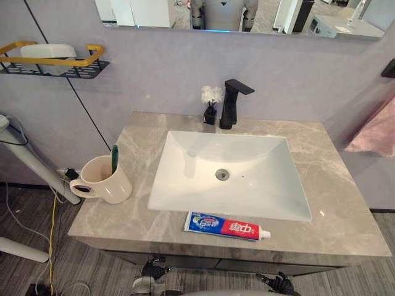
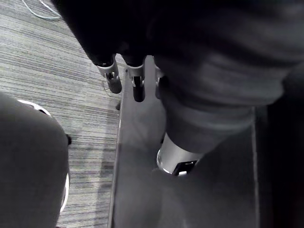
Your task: Organize washtable
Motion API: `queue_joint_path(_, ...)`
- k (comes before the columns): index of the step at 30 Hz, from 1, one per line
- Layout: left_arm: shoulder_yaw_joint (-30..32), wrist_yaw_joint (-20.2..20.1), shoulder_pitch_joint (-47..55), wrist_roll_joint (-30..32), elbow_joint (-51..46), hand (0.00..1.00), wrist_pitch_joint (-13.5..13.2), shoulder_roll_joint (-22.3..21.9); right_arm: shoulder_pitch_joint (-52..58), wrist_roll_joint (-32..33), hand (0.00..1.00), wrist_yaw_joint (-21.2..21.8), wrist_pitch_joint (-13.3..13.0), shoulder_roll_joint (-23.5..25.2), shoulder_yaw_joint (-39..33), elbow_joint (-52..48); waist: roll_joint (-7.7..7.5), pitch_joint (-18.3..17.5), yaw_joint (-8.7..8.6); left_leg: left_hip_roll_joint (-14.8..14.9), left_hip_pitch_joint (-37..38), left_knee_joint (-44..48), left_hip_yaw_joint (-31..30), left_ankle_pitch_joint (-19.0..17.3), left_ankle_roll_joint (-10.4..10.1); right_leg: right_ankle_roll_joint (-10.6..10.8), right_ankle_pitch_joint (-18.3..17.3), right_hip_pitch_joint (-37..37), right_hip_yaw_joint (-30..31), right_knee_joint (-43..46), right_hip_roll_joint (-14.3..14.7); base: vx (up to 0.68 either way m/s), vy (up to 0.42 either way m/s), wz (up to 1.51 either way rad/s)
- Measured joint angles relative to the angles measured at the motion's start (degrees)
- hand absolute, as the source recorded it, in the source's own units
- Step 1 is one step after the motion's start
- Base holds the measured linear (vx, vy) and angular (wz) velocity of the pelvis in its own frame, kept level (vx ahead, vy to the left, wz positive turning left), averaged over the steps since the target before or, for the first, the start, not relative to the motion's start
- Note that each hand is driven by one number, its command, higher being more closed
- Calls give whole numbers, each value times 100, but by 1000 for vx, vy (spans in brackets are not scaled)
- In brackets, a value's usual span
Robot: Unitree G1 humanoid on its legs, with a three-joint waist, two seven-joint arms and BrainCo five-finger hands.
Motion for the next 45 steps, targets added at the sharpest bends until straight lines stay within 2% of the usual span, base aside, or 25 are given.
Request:
queue_joint_path(2,0,6,-8,1,71,0,-32,-15,-41,17,0,-2,-5,-35,-47,76,44,-4,-4,-3,73,-224,-74,121,-22,-26,44,-8,31,-21,46,-29,-49,-8)
queue_joint_path(7,4,9,-16,-33,184,0,-69,21,-119,18,0,-1,-11,-87,-115,240,32,5,-1,-18,226,-575,-336,239,-41,-39,146,-32,109,-132,133,-51,-32,-8)
queue_joint_path(8,4,16,-14,-196,227,0,-88,140,-234,16,0,4,-2,-250,-117,444,-40,39,-169,-109,330,-763,-957,269,-17,-37,-22,-99,155,116,139,0,0,0)
queue_joint_path(14,3,16,-14,-197,227,0,-88,144,-222,37,0,8,-3,-251,-120,444,-48,36,-170,-111,323,-763,-962,270,-17,-36,-21,-100,121,116,134,0,0,0)
queue_joint_path(21,-12,36,-14,-209,241,0,-89,160,-145,540,0,113,-4,-263,-361,450,-35,29,-189,-134,322,-779,-1012,276,-13,-21,-12,-91,46,57,106,1,0,3)
queue_joint_path(23,-27,60,-5,-217,290,0,-88,181,-128,771,0,108,-5,-376,-660,442,-6,15,-292,-167,309,-803,-1062,283,-5,1,4,-63,-13,-7,72,17,13,12)
queue_joint_path(30,11,137,73,-219,292,0,-85,465,-163,1252,0,-38,-20,-1203,-2370,112,44,4,-311,-217,295,-835,-1053,283,-3,41,147,10,20,-278,35,20,21,-3)
queue_joint_path(32,151,141,158,-218,286,0,-86,489,-221,1286,0,-150,-42,-1560,-2783,-191,47,3,-330,-219,281,-835,-1060,283,-3,35,165,9,12,-305,32,0,0,0)
queue_joint_path(35,225,138,255,-218,284,0,-86,473,-256,1293,0,-166,-46,-1864,-2909,-649,45,3,-431,-220,251,-835,-1081,283,-2,43,222,23,-3,-394,34,0,0,0)
queue_joint_path(36,225,135,322,-218,283,0,-86,466,-271,1164,0,-199,-47,-1994,-2906,-1213,46,3,-476,-224,211,-828,-1098,284,-2,57,270,10,-4,-448,33,0,0,0)
queue_joint_path(37,225,135,326,-218,283,0,-86,465,-269,1126,0,-214,-47,-2011,-2905,-1310,45,3,-479,-224,210,-828,-1097,284,-2,54,277,12,-1,-458,34,0,0,0)
queue_joint_path(41,224,123,454,-227,277,0,-86,446,-281,701,0,-384,-58,-2330,-2624,-2823,59,-7,-578,-230,200,-814,-1101,284,-1,55,315,10,17,-479,33,0,0,0)
queue_joint_path(45,226,126,520,-261,240,0,-92,439,-392,323,0,-379,-81,-2524,-2294,-4101,50,-6,-610,-234,160,-782,-1118,285,1,72,361,-3,20,-509,32,-32,-1,0)
